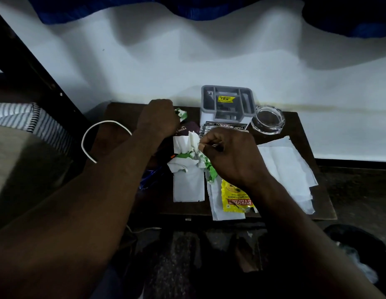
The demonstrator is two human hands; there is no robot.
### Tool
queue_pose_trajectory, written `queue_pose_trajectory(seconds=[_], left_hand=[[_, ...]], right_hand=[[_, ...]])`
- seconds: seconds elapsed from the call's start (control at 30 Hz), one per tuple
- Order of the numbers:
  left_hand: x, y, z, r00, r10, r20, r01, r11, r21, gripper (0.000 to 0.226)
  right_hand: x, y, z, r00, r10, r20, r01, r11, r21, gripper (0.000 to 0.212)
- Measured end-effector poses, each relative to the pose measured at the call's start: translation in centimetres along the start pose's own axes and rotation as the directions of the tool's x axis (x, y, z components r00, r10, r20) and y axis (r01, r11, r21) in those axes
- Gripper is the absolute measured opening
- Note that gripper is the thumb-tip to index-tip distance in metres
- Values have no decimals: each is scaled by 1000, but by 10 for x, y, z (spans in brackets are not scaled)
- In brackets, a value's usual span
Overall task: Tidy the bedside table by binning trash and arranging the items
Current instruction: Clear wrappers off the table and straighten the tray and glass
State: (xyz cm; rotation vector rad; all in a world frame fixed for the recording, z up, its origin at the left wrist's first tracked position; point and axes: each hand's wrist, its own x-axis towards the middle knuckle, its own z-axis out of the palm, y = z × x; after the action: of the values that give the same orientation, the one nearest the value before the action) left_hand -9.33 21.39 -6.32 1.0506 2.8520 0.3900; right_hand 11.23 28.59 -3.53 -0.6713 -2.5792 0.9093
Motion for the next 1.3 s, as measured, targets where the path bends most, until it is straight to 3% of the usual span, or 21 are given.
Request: queue_pose_trajectory(seconds=[0.1,0.2,0.43,0.63,0.77,0.93,1.0,1.1,1.23,1.3], left_hand=[[-4,10,-8,988,-18,-155,-8,986,-168,28],[-10,19,-16,962,31,-270,-89,975,-204,26],[-27,32,-48,942,5,-335,-157,889,-430,19],[-65,34,-70,981,13,-194,-97,897,-430,28],[-81,28,-60,997,29,-68,-53,920,-387,14],[-111,19,-57,991,5,137,82,774,-627,34],[-125,9,-54,987,28,156,69,810,-583,36],[-140,3,-51,984,70,164,4,910,-414,10],[-136,16,-42,990,79,118,-48,969,-244,32],[-126,23,-39,992,105,72,-90,979,-184,25]], right_hand=[[0,-1,1,1000,4,-2,-4,1000,23,5],[-2,-2,0,1000,9,6,-9,998,58,7],[-1,2,0,997,2,77,-4,1000,18,4],[-13,-3,1,980,12,199,-5,999,-36,9],[-12,-2,4,968,41,248,-21,996,-83,8],[-11,-7,2,969,57,241,-38,996,-84,16],[-11,-8,3,968,55,245,-34,995,-91,18],[-14,-10,2,969,40,243,-10,992,-122,19],[-16,-10,2,961,-18,277,85,969,-232,18],[-16,-9,3,958,-18,287,95,962,-256,22]])
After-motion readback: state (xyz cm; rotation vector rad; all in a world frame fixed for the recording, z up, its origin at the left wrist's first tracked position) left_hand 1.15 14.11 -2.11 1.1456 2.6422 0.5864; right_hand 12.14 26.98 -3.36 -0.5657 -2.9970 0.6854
